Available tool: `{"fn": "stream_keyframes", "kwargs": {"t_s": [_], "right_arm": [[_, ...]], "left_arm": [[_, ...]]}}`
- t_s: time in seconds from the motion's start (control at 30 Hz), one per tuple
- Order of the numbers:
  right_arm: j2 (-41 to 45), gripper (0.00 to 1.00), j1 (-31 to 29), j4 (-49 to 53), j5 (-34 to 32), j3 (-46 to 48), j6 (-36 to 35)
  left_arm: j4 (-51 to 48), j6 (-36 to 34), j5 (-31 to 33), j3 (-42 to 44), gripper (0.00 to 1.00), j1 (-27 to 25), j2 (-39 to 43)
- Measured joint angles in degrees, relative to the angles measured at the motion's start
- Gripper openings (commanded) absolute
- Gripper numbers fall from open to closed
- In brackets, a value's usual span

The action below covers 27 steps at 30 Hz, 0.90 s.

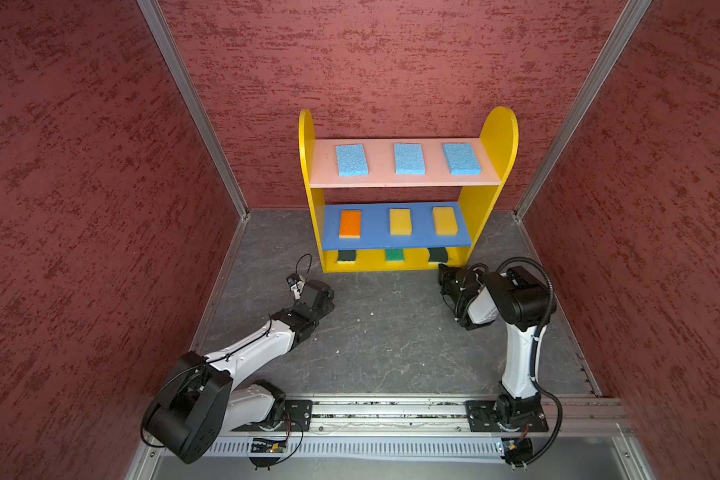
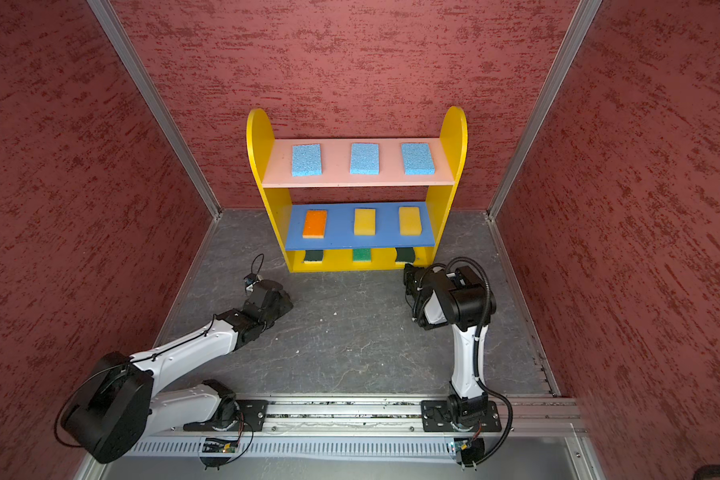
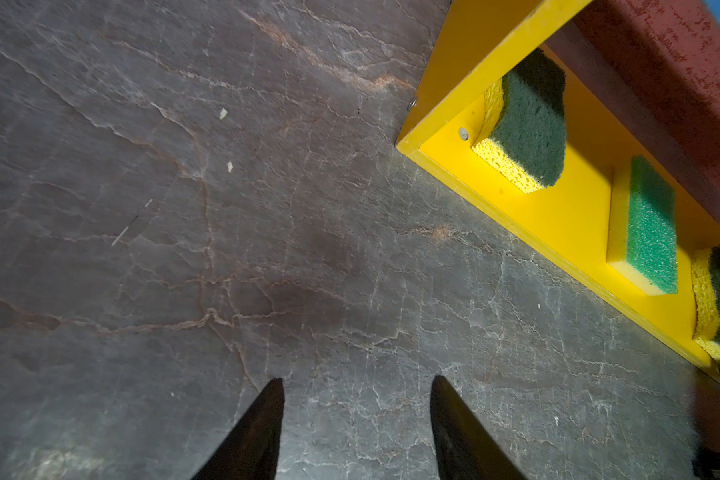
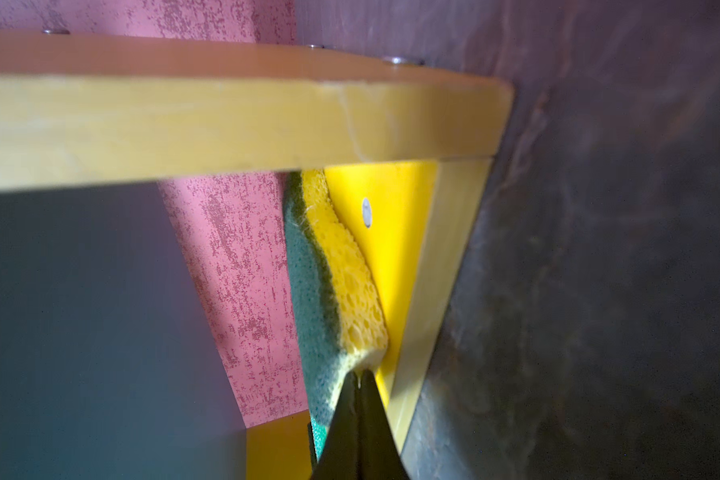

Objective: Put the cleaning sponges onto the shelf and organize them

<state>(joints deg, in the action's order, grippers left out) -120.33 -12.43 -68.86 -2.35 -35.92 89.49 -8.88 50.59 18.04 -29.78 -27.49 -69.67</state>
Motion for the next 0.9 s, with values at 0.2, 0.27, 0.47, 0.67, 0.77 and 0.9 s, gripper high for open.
{"fn": "stream_keyframes", "kwargs": {"t_s": [0.2, 0.27, 0.47, 0.67, 0.77, 0.9], "right_arm": [[-1.0, 0.0, 0.3, -1.6, 0.6, -0.5, 0.0], [-1.2, 0.0, 0.4, -1.9, 0.7, -0.6, 0.0], [-1.5, 0.0, 0.6, -1.8, 0.9, -1.2, 0.0], [-1.5, 0.0, 0.7, -0.3, 1.3, -2.2, -0.2], [-1.5, 0.0, 0.7, 0.3, 1.6, -2.6, -0.3], [-1.5, 0.0, 0.7, 1.4, 1.8, -3.1, -0.8]], "left_arm": [[0.0, 0.0, 0.0, -1.1, 0.57, 0.0, -0.2], [0.0, 0.0, 0.0, -1.1, 0.57, 0.0, -0.2], [0.0, 0.0, 0.0, -1.1, 0.57, 0.0, -0.2], [0.0, 0.0, 0.0, -1.1, 0.57, 0.0, -0.2], [0.0, 0.0, 0.1, -1.1, 0.57, 0.0, -0.2], [-0.1, 0.0, 0.1, -1.1, 0.57, 0.0, -0.2]]}}
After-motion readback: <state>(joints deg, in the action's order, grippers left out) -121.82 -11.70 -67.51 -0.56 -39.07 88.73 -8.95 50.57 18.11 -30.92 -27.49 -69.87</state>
